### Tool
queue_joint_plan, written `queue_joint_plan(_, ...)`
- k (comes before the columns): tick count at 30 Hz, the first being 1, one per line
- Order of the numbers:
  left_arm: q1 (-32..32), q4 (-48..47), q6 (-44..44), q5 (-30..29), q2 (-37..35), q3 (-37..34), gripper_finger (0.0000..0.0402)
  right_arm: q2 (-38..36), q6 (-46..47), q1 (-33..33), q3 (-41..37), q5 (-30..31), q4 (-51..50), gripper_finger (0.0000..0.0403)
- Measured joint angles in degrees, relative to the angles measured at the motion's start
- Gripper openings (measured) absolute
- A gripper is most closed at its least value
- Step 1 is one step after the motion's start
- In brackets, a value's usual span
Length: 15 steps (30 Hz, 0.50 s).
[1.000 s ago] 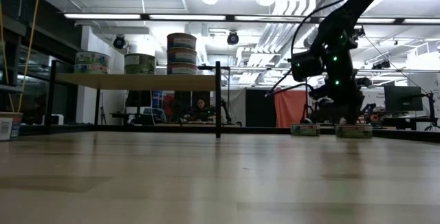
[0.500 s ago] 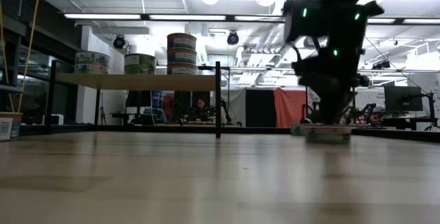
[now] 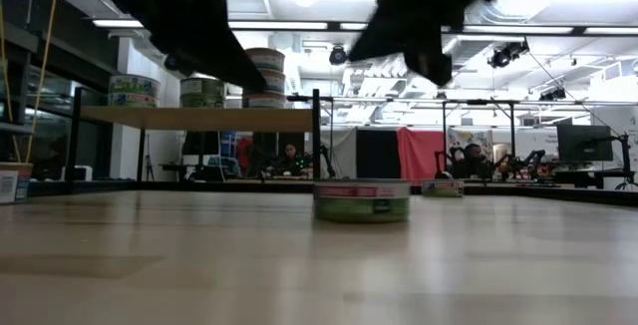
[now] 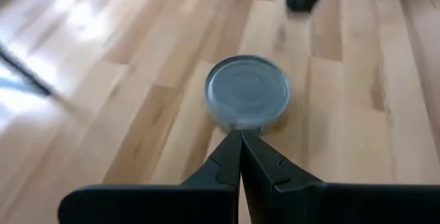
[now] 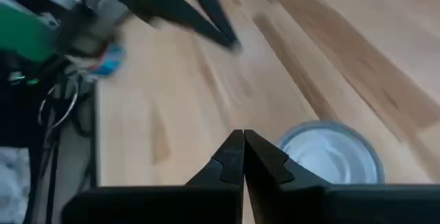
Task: Stack canned seafood by type on shelf
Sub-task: Stack the green-white tuna can on top of the green-white tuna cans on the shelf
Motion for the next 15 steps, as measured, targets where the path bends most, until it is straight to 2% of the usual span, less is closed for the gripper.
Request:
queue_joint_plan(6,2.5,12.4,16.7,6.0,6.3,0.0,0.0,-1.6,-5.5,0.4,5.5,-0.1,-18.7,0.0)
queue_joint_plan(9,4.0,17.8,22.7,8.4,10.3,0.0,0.0,-1.4,-7.1,0.5,4.5,-2.9,-22.1,0.0)
queue_joint_plan(15,6.2,19.4,18.0,12.3,13.5,0.0,0.0,-1.0,-7.7,0.5,-0.4,-8.4,-21.6,0.0)
